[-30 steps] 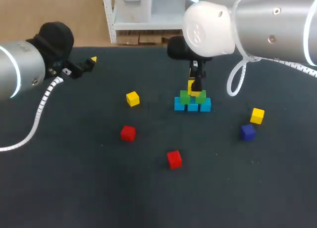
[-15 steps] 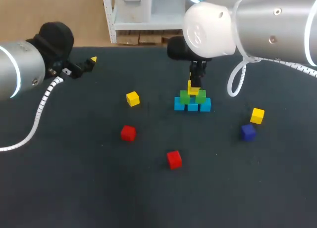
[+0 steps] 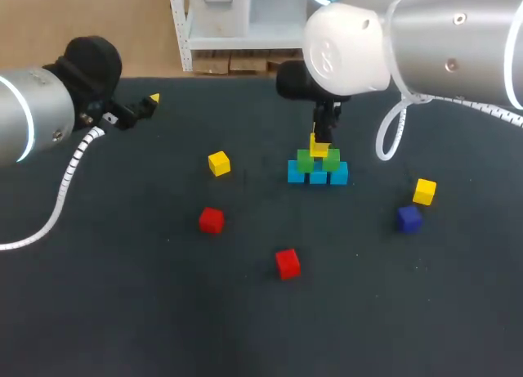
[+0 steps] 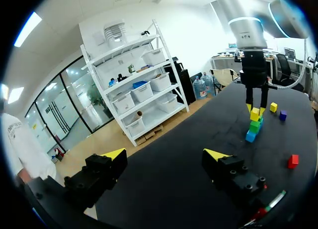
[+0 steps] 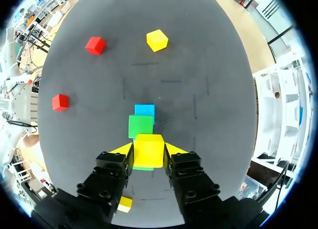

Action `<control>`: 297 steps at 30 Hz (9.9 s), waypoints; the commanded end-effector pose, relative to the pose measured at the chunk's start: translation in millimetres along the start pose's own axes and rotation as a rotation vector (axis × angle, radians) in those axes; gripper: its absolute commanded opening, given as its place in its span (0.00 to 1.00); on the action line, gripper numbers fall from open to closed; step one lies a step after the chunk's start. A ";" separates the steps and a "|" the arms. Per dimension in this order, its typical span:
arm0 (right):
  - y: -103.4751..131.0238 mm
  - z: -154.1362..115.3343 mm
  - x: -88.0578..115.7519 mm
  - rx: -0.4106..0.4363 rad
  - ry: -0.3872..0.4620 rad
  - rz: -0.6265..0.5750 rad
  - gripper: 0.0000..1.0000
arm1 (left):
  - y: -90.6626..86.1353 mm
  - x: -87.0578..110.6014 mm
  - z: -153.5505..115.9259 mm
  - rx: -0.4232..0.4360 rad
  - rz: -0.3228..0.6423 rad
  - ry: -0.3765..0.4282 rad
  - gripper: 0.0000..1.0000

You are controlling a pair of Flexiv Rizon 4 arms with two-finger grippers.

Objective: Place the blue cubes, place green cubes on the blue cubes, place the yellow cubes on the green cubes, then place the red cubes on the yellow cubes, and place purple cube on the red cubes.

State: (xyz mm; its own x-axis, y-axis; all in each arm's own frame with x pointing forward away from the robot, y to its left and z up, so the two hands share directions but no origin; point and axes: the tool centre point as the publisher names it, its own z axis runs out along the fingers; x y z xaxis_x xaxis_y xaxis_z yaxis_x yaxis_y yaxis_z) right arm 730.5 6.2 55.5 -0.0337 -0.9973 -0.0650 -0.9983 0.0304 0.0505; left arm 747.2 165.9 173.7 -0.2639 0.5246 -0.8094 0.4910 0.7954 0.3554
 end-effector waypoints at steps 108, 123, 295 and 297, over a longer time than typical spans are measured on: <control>62.0 48.3 187.3 -0.051 0.054 0.297 1.00 | -0.7 0.2 0.4 -0.004 0.000 -0.001 1.00; 62.5 44.6 187.5 -0.039 0.060 0.314 0.00 | -0.7 0.2 0.4 -0.004 0.000 -0.001 1.00; 7.9 -88.0 154.7 0.351 -0.291 0.353 1.00 | -0.7 0.2 0.4 -0.004 0.000 -0.001 1.00; 8.6 -88.2 156.1 0.351 -0.293 0.354 1.00 | -0.7 0.2 0.4 -0.004 0.000 -0.001 1.00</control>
State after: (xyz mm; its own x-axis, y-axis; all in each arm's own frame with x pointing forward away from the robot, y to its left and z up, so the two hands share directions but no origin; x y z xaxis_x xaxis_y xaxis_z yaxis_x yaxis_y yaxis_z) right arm 730.7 -150.5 133.0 -0.3404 -0.8717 -0.3525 -0.8999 0.4107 -0.1467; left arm 747.2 165.9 173.7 -0.2639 0.5246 -0.8094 0.4910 0.7954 0.3554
